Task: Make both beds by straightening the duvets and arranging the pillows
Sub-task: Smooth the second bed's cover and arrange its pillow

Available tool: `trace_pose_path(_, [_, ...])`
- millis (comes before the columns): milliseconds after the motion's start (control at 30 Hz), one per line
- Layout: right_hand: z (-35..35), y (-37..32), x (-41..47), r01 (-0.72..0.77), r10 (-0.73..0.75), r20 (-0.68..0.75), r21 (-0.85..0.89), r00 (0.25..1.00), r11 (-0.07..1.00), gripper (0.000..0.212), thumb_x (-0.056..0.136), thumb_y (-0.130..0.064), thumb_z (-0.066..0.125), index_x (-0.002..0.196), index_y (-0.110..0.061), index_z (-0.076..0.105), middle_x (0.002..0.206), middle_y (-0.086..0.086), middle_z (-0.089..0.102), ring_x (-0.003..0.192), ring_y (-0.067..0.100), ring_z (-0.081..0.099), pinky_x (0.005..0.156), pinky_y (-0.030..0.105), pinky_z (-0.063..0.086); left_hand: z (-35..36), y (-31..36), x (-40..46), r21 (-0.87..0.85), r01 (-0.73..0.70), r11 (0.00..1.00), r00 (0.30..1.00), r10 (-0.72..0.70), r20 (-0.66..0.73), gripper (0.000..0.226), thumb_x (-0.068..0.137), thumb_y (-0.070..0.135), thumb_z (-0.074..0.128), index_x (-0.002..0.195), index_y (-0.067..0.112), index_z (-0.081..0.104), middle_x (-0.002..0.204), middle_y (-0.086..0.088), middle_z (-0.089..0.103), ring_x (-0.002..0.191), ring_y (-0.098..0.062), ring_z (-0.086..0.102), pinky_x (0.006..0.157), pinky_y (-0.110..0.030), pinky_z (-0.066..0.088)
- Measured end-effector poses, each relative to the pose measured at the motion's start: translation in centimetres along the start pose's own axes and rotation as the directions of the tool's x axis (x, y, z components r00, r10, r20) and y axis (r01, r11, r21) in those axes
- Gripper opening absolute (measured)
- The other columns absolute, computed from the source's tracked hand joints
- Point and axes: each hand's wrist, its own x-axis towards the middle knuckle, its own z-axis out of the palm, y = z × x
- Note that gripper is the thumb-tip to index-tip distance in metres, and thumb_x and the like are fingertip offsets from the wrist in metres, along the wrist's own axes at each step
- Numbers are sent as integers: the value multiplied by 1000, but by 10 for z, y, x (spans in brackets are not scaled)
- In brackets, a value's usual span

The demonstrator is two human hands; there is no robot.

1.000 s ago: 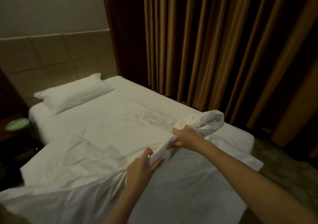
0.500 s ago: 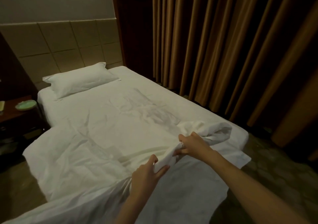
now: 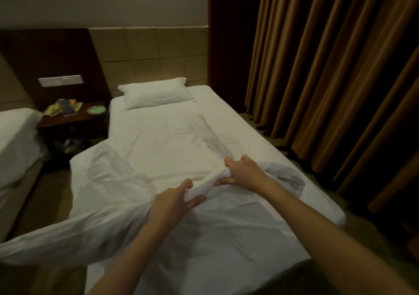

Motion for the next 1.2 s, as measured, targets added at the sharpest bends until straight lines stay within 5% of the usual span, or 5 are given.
trace_pose_path(233, [-45, 57, -58, 109, -135, -191, -140, 972, 984, 71, 77, -75, 49, 112, -13, 47, 104, 10, 65, 96, 31, 55, 75, 31, 30, -5, 86, -27, 70, -64, 995, 986, 74, -148, 52, 76, 78, 44, 104, 34, 43, 92, -2, 69, 93, -27, 65, 70, -32, 42])
trace_pose_path(500, [113, 82, -127, -65, 48, 191, 85, 981, 994, 68, 84, -68, 49, 122, -12, 43, 120, 10, 60, 112, 30, 53, 86, 31, 30, 131, 67, -81, 158, 53, 986, 963, -92, 253, 98, 49, 86, 1, 115, 29, 47, 111, 0, 67, 107, -21, 60, 78, -30, 40])
trace_pose_path(733, [140, 98, -125, -70, 61, 109, 79, 992, 994, 61, 85, -65, 50, 113, -11, 44, 110, 11, 62, 105, 32, 53, 75, 32, 23, 161, 64, -78, 103, 33, 994, 988, -48, 150, 47, 90, 66, 37, 109, 25, 51, 104, -3, 67, 103, -24, 61, 76, -32, 38])
trace_pose_path(1067, [225, 128, -145, 47, -38, 242, -31, 969, 998, 59, 83, -67, 50, 115, -17, 46, 117, 4, 58, 108, 24, 52, 93, 37, 30, 219, 57, -97, 200, -60, 978, 931, -17, 366, 49, 92, 65, 31, 108, 24, 53, 106, 1, 64, 94, -19, 60, 76, -31, 40])
trace_pose_path(1200, [260, 152, -157, 109, -115, 212, 41, 971, 993, 69, 79, -73, 47, 127, -23, 49, 124, -2, 51, 113, 18, 46, 100, 33, 28, 270, 63, -84, 155, -70, 986, 978, 37, 203, 40, 97, 53, 37, 120, 27, 55, 121, 3, 57, 107, -16, 54, 81, -30, 41])
